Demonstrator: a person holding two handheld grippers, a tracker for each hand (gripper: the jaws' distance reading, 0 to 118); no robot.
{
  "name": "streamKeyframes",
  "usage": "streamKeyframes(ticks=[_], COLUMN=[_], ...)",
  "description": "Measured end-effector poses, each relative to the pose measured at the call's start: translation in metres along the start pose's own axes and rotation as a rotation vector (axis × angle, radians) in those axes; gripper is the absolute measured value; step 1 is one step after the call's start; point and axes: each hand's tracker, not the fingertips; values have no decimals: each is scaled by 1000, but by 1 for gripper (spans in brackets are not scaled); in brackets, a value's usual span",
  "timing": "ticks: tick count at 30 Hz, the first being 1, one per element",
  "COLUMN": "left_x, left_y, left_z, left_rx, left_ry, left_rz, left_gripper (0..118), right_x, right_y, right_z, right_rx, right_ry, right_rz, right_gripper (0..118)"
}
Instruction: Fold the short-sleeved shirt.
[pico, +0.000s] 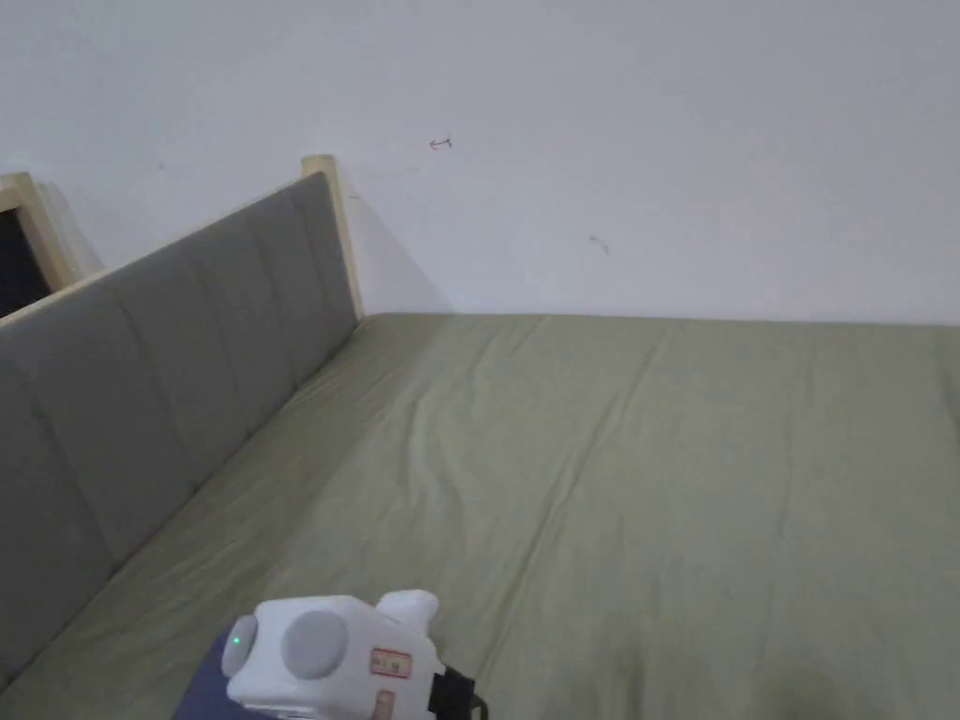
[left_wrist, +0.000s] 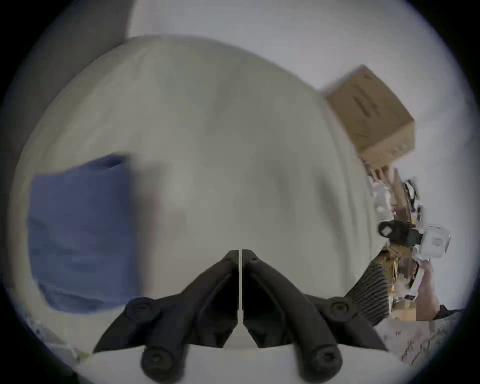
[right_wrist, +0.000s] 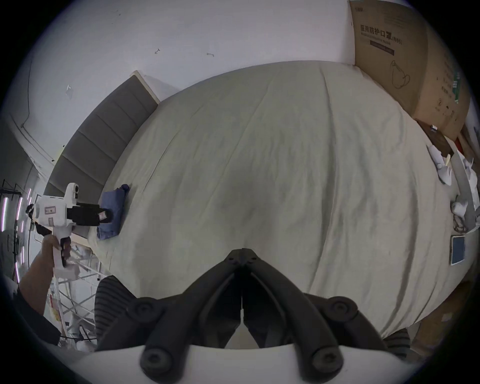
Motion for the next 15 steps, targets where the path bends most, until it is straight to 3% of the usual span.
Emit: streamKeyframes(ticks=[3,7,9,12,15], left_x=[91,195,236,270,288], left_y=[17,30,25,16,8], left_z=[-10,16,31,46,54], left_rx=[210,584,772,983,1143], left_ry=[-53,135,205,283,376], left_rz=[-117,-380,-529,-553,-509], left_gripper=[2,2,2,2,2], right_x=[2,8,7,2,-6], right_y=[14,44,61,75,75], right_z=[23,62,85,113,122], right_rx=[92,431,595,789,947], right_ry=[-48,-155,-167,-123,-201], right_rz=[30,116,89,88,139], right_gripper=[0,0,0,0,0])
